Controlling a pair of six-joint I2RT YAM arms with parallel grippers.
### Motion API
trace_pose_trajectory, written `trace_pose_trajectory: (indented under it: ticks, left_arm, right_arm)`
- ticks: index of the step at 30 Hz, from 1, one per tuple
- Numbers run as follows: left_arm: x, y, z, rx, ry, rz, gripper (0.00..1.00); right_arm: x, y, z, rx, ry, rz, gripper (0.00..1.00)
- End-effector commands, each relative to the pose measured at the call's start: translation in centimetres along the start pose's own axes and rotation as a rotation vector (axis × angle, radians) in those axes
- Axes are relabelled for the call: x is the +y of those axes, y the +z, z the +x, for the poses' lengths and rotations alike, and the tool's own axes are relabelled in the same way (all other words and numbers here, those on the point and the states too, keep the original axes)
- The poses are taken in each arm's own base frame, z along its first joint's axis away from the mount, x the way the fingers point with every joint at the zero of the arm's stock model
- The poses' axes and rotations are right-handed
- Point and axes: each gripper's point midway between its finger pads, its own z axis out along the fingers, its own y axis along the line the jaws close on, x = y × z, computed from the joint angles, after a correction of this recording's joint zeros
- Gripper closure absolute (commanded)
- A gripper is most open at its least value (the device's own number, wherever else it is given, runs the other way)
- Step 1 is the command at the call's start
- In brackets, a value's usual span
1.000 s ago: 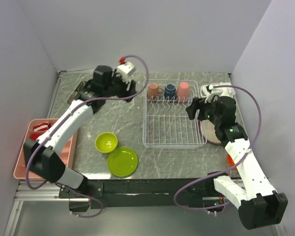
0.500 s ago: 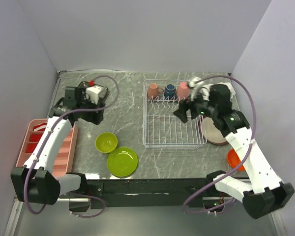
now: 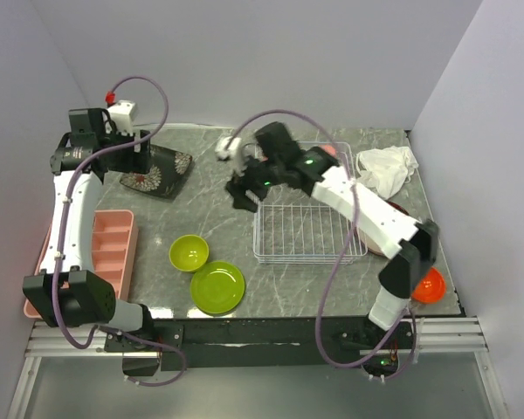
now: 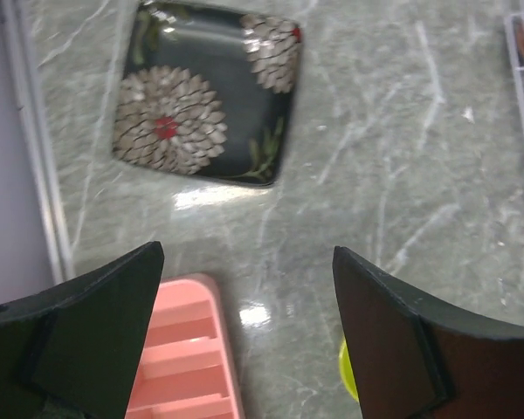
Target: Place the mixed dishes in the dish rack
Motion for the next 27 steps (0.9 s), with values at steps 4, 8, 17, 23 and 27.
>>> trace_pose_trajectory:
  ticks: [4,8,17,23,27]
  left_arm:
    - [1.6,-2.5,-1.7,-0.092,-0.123,-0.021,0.00]
    - [3.2,-5.0,-3.0,-0.162,-0.191,-0.045,0.00]
    - [1.6,-10.0,-2.5,-0.258,-0.185,-0.035,0.00]
    - [1.0,-10.7,-1.1,-0.251,-0.197,-0.026,0.01]
    - [0.9,-10.4,-0.5,-0.233,-0.204,-0.021,0.00]
  right_arm:
    - [6.9,4.8,-1.0,0.075,-0.212,-0.102,0.22]
    - [10.8,8.2,0.2,0.128,-0.193,-0.175,0.22]
    - [15.7,15.2,1.8,0.221,-0.331,-0.197,0.26]
    - [16.3,17.4,2.5,0.242,-0.361,-0.193,0.27]
    - [16.3,18.5,2.8,0.247,-0.359,-0.178,0.33]
